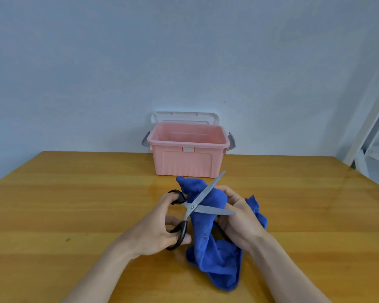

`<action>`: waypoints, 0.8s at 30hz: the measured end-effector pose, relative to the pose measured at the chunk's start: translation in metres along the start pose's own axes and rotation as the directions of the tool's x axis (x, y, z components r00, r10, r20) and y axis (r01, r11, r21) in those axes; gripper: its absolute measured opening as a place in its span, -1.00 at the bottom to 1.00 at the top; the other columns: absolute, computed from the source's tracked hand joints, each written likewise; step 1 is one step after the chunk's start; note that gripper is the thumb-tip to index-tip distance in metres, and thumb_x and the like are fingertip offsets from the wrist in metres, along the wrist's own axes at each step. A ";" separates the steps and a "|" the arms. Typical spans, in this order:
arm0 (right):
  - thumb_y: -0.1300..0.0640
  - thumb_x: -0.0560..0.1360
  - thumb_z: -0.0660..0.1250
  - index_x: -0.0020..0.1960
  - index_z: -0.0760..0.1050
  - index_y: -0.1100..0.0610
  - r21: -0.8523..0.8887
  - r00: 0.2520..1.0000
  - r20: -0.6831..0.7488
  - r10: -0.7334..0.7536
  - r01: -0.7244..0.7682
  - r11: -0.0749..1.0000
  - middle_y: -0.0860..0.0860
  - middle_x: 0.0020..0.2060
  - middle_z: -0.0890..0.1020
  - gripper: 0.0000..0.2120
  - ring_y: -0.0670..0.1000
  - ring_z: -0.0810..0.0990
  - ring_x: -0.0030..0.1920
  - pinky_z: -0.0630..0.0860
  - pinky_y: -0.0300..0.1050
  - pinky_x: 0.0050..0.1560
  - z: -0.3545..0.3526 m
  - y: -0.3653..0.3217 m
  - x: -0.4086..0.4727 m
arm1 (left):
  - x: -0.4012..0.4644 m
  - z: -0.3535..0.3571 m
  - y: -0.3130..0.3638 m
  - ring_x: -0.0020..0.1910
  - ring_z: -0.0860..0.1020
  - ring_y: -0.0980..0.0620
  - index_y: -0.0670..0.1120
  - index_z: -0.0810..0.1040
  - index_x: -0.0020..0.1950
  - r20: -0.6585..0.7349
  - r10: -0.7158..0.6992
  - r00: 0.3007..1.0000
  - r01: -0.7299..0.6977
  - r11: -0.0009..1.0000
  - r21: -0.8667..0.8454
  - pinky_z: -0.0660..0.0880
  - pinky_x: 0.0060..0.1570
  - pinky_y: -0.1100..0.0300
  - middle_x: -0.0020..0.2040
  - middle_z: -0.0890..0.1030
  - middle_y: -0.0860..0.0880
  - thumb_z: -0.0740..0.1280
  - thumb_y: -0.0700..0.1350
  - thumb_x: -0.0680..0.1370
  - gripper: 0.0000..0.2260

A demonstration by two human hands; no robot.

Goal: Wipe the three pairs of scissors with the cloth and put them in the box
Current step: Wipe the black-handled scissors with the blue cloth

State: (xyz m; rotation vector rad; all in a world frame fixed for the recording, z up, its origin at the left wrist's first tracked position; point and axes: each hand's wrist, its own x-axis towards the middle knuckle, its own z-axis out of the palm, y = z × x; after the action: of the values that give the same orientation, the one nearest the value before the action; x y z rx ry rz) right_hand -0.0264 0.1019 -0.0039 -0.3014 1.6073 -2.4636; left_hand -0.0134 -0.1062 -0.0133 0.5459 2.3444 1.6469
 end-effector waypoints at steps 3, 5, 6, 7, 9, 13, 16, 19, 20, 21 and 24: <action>0.27 0.32 0.48 0.09 0.48 0.25 -0.019 0.999 0.044 0.026 -0.025 0.999 0.17 -0.15 0.68 -0.63 0.10 0.66 -0.18 0.61 -0.09 -0.18 -0.002 0.000 0.001 | 0.001 0.000 0.004 -0.03 0.60 0.16 0.24 0.27 0.32 -0.043 0.019 0.999 -0.017 0.998 0.055 0.51 -0.17 0.29 0.23 0.33 0.34 0.56 -0.14 0.38 -0.32; 0.20 0.28 0.51 0.17 0.45 0.31 -0.049 0.998 0.044 0.052 -0.050 0.998 0.22 -0.12 0.64 -0.48 0.13 0.63 -0.16 0.60 -0.06 -0.15 -0.001 0.001 0.001 | 0.002 -0.001 0.007 -0.15 0.60 0.17 0.24 0.32 0.25 -0.144 0.061 0.988 -0.048 0.995 0.086 0.49 -0.27 0.30 0.17 0.32 0.42 0.59 -0.15 0.35 -0.35; 0.15 0.24 0.52 0.18 0.42 0.36 -0.079 0.997 0.035 0.065 -0.062 0.995 0.24 -0.11 0.61 -0.40 0.16 0.61 -0.14 0.60 -0.04 -0.13 0.000 0.002 0.002 | 0.003 -0.001 0.007 -0.21 0.60 0.15 0.24 0.34 0.21 -0.192 0.079 0.978 -0.061 0.993 0.098 0.47 -0.31 0.31 0.15 0.33 0.42 0.60 -0.16 0.33 -0.37; 0.12 0.23 0.52 0.18 0.42 0.39 -0.104 0.997 0.027 0.077 -0.074 0.992 0.25 -0.11 0.59 -0.37 0.18 0.59 -0.13 0.59 -0.03 -0.12 0.000 0.002 0.001 | 0.003 -0.002 0.008 -0.24 0.59 0.14 0.25 0.36 0.17 -0.224 0.097 0.970 -0.073 0.991 0.116 0.46 -0.34 0.31 0.15 0.34 0.41 0.61 -0.16 0.31 -0.37; 0.14 0.27 0.51 0.05 0.53 0.37 -0.138 0.995 0.043 0.087 -0.080 0.987 0.21 -0.17 0.62 -0.55 0.14 0.61 -0.16 0.58 -0.07 -0.14 -0.002 0.004 0.001 | 0.002 -0.005 0.008 -0.23 0.58 0.14 0.29 0.34 0.15 -0.246 0.112 0.963 -0.068 0.981 0.180 0.46 -0.35 0.31 0.15 0.34 0.43 0.64 -0.10 0.27 -0.35; 0.11 0.29 0.48 -0.21 0.67 0.21 -0.208 0.987 0.106 0.121 -0.097 0.973 0.13 -0.30 0.65 -0.84 0.05 0.63 -0.25 0.57 -0.15 -0.19 -0.006 0.004 -0.001 | -0.002 -0.009 0.010 -0.13 0.54 0.20 0.32 0.22 0.13 -0.214 0.086 0.973 -0.018 0.954 0.299 0.50 -0.33 0.30 0.16 0.25 0.46 0.64 -0.02 0.25 -0.29; 0.18 0.37 0.38 -0.31 0.66 0.17 -0.215 0.973 0.128 0.194 -0.164 0.963 0.08 -0.37 0.63 -0.87 -0.01 0.60 -0.31 0.54 -0.19 -0.22 -0.007 0.003 -0.002 | -0.003 -0.009 0.007 -0.07 0.53 0.23 0.23 0.15 0.20 -0.174 0.096 0.980 -0.020 0.919 0.394 0.55 -0.30 0.25 0.19 0.13 0.42 0.61 -0.08 0.33 -0.28; 0.21 0.40 0.29 -0.39 0.64 0.11 -0.221 0.943 0.191 0.271 -0.228 0.948 0.00 -0.41 0.62 -0.76 -0.09 0.59 -0.37 0.50 -0.25 -0.27 -0.003 -0.001 -0.006 | -0.003 -0.011 0.003 -0.09 0.55 0.16 0.15 0.12 0.28 -0.174 0.117 0.978 -0.015 0.867 0.499 0.56 -0.32 0.15 0.23 0.08 0.29 0.54 -0.16 0.41 -0.31; 0.21 0.40 0.28 -0.41 0.64 0.09 -0.218 0.931 0.217 0.295 -0.248 0.944 -0.01 -0.41 0.63 -0.74 -0.10 0.60 -0.37 0.50 -0.26 -0.28 -0.003 0.000 -0.007 | -0.004 -0.012 0.002 -0.09 0.55 0.14 0.14 0.12 0.29 -0.173 0.114 0.978 -0.005 0.847 0.531 0.55 -0.34 0.12 0.25 0.07 0.26 0.51 -0.19 0.42 -0.32; 0.21 0.40 0.27 -0.39 0.65 0.09 -0.226 0.920 0.229 0.317 -0.266 0.937 -0.01 -0.38 0.65 -0.73 -0.09 0.62 -0.34 0.52 -0.25 -0.26 -0.001 -0.001 -0.007 | -0.004 -0.012 0.003 -0.09 0.55 0.12 0.13 0.13 0.30 -0.179 0.119 0.977 0.001 0.830 0.558 0.53 -0.35 0.11 0.27 0.06 0.25 0.48 -0.23 0.43 -0.34; 0.23 0.45 0.29 -0.26 0.65 0.15 -0.293 0.905 0.231 0.358 -0.286 0.912 0.05 -0.27 0.67 -0.81 -0.02 0.65 -0.25 0.55 -0.19 -0.19 0.003 0.003 -0.005 | -0.003 -0.011 0.005 -0.12 0.58 0.04 0.07 0.19 0.31 -0.191 0.177 0.965 -0.020 0.783 0.622 0.53 -0.34 0.05 0.29 0.05 0.29 0.41 -0.32 0.44 -0.40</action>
State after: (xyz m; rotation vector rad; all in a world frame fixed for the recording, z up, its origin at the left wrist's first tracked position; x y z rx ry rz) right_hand -0.0204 0.0997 -0.0064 -0.3657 1.6875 -1.8782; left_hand -0.0139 -0.1159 -0.0046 0.6135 3.0968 0.9740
